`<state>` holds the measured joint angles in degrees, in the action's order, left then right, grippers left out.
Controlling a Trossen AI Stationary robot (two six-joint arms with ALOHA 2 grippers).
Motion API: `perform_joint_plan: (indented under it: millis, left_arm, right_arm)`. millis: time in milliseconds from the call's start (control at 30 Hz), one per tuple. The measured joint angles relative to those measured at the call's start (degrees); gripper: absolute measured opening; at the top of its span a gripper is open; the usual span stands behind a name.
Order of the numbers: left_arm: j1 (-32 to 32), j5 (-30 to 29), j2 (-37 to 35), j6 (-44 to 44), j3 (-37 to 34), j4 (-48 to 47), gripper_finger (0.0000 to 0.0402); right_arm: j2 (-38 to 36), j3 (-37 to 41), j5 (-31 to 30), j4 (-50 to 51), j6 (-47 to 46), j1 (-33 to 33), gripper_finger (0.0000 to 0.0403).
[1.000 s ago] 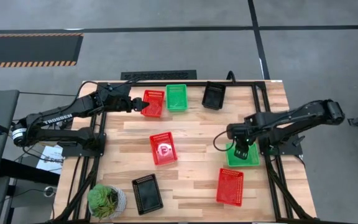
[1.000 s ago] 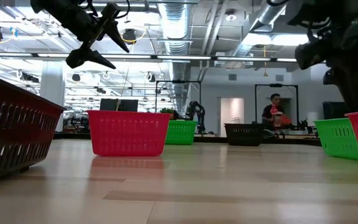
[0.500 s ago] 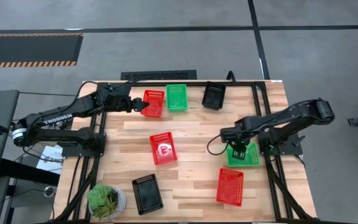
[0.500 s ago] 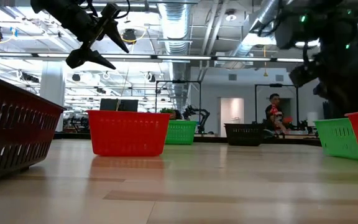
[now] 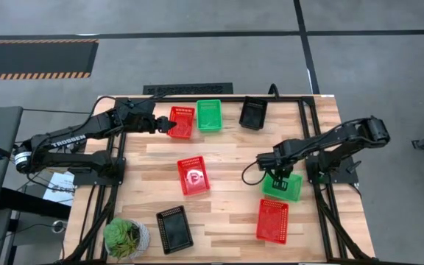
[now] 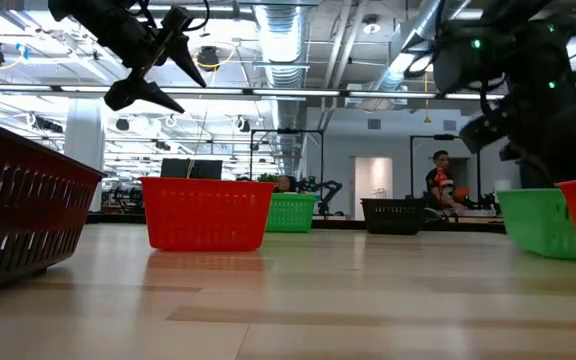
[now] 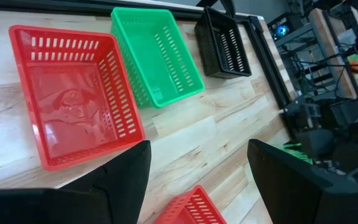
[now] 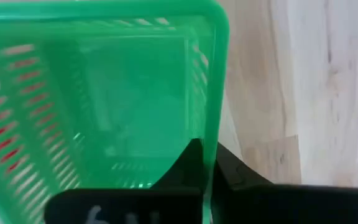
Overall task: Stack baskets by color
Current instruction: Stack the bottom green bin on top of the top green bins
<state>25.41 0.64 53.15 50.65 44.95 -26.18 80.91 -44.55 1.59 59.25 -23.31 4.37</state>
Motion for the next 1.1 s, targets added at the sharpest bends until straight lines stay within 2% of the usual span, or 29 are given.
perform_joint_plan:
  millis: [200,433,533,633,800,900,1100]
  left_arm:
    - [0.00,-0.12,0.00,-0.21,-0.02,-0.06,0.0256]
    - [0.00,-1.07,0.00,-0.36,-0.02,-0.06,0.0256]
    - [0.00,-1.34,0.00,-0.37,-0.01,-0.07,0.0256]
    - [0.00,-1.38,0.00,-0.35,0.00,-0.06,0.0256]
    - [0.00,-2.10,0.00,-0.35,-0.02,-0.06,0.0256]
    - [0.00,-2.99,0.00,-0.32,-0.01,-0.06,0.0256]
    - [0.11,-3.30,0.05,0.00,-0.02,0.01,0.0256]
  right_arm:
    - [-1.22,-2.75,-0.07,-0.17,-0.66,-3.91,0.0013]
    - [-1.53,-6.50,-0.07,-3.40,-1.71,-11.64,0.0012]
    - [-1.53,-7.95,0.12,-7.86,-3.90,-14.74,0.0006]
    - [-1.53,-9.96,3.03,-13.74,-7.38,-17.56,0.0007]
    - [-0.57,-13.78,4.37,-24.00,-16.67,-21.17,0.0006]
    - [1.88,-16.73,4.33,-31.18,-20.28,-23.46,0.0005]
    - [11.40,-28.17,4.37,-32.51,-20.87,-28.10,0.0008]
